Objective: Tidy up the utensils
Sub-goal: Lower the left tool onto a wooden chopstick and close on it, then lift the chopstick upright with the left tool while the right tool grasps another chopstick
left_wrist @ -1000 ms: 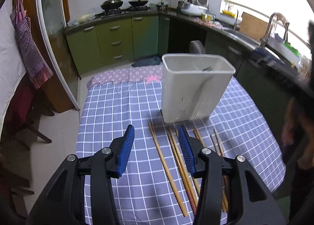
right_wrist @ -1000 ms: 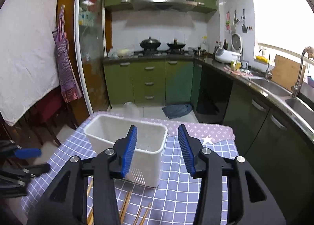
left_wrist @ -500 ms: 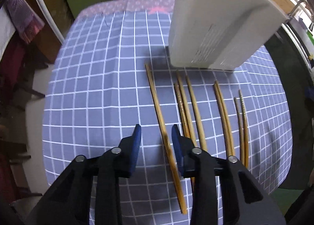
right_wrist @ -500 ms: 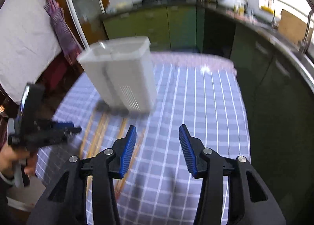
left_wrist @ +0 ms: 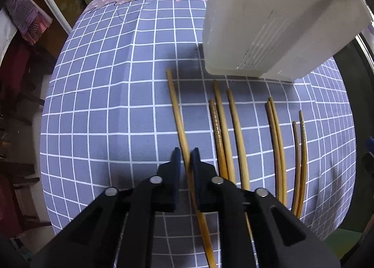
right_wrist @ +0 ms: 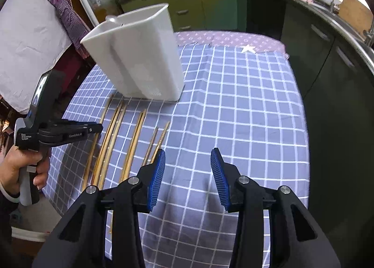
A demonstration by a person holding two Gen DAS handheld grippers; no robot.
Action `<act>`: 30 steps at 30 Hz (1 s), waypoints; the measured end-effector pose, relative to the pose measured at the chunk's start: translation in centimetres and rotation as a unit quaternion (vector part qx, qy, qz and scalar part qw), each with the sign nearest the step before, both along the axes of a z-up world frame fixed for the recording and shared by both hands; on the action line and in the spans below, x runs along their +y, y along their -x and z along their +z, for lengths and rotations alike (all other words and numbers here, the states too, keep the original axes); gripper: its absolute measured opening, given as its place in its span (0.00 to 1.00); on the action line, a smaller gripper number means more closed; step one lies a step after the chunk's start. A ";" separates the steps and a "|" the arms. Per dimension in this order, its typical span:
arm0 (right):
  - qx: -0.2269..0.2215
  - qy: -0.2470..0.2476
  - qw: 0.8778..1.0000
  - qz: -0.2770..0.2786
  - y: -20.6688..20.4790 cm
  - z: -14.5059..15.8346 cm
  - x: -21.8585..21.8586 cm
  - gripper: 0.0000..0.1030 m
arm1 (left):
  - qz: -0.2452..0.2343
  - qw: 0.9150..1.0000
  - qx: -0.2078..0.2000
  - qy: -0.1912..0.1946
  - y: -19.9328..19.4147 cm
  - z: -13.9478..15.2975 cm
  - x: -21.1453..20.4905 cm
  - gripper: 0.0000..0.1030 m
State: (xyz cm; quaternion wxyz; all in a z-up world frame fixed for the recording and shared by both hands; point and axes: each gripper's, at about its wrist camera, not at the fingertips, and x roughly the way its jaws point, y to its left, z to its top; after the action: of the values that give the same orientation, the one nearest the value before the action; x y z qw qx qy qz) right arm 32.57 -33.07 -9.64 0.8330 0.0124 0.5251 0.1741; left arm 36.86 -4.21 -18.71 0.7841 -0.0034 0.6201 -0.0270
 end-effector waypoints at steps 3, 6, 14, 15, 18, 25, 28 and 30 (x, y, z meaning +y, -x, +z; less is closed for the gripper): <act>0.036 -0.002 0.999 0.018 -0.2 -1.2 1.2 0.35 | -0.003 1.000 0.000 0.004 0.1 0.0 0.1 0.07; 0.074 -0.004 0.997 0.034 -0.7 -2.5 2.7 0.24 | -0.002 1.000 -0.011 0.006 1.2 0.7 0.7 0.06; 0.135 0.008 0.990 0.037 -2.7 -4.5 5.8 0.12 | -0.014 0.995 -0.102 0.001 4.6 5.3 2.2 0.06; 0.143 0.013 0.989 0.032 -3.1 -4.8 6.1 0.12 | -0.015 0.993 -0.114 0.000 5.1 5.9 2.3 0.06; 0.158 0.031 0.987 0.024 -3.9 -5.8 6.9 0.12 | -0.019 0.990 -0.138 0.004 6.2 7.4 2.7 0.06; 0.172 0.067 0.983 0.018 -4.5 -7.2 8.8 0.12 | -0.027 0.984 -0.178 0.010 7.4 9.4 3.2 0.06; 0.170 0.082 0.982 0.014 -4.5 -7.3 9.4 0.12 | -0.031 0.981 -0.193 0.011 8.2 9.9 3.3 0.06; 0.164 0.092 0.982 0.012 -4.4 -7.3 10.0 0.12 | -0.035 0.978 -0.204 0.010 8.8 10.3 3.2 0.06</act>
State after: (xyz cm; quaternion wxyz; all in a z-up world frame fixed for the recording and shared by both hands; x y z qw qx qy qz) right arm 36.95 -23.12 -16.98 0.7311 -0.0419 0.6684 0.1304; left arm 28.09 -1.04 -8.39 0.8927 0.0164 0.4463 -0.0609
